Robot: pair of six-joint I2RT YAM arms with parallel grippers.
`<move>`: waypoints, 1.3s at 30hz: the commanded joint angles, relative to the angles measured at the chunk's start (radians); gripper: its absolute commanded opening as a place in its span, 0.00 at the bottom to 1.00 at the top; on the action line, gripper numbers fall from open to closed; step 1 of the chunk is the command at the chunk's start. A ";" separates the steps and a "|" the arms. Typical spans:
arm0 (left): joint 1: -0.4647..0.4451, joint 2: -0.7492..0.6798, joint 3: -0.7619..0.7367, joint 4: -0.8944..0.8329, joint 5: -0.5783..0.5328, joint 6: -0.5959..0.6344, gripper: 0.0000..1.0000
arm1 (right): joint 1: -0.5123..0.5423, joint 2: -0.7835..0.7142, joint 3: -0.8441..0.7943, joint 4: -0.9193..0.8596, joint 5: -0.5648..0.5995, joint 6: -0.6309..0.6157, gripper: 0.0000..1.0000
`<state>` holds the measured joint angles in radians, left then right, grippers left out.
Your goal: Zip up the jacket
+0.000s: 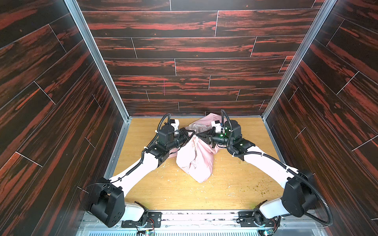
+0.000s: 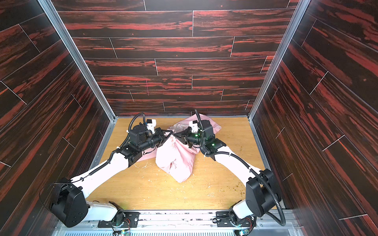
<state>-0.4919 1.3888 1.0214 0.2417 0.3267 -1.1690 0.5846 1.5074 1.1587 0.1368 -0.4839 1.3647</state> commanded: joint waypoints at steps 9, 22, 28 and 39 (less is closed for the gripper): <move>0.018 0.066 0.139 0.198 -0.135 -0.062 0.00 | 0.069 0.094 0.165 -0.290 -0.145 -0.139 0.00; 0.030 0.146 0.229 0.264 -0.105 -0.139 0.00 | 0.093 0.171 0.269 -0.393 -0.182 -0.191 0.00; 0.038 0.161 0.252 0.296 -0.090 -0.183 0.00 | 0.088 0.175 0.244 -0.351 -0.207 -0.170 0.00; 0.050 0.129 0.173 0.348 -0.086 -0.244 0.00 | 0.067 0.152 0.193 -0.241 -0.214 -0.138 0.00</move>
<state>-0.4488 1.5375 1.1645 0.3130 0.2958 -1.3685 0.5751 1.6482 1.3930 0.0170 -0.4183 1.2148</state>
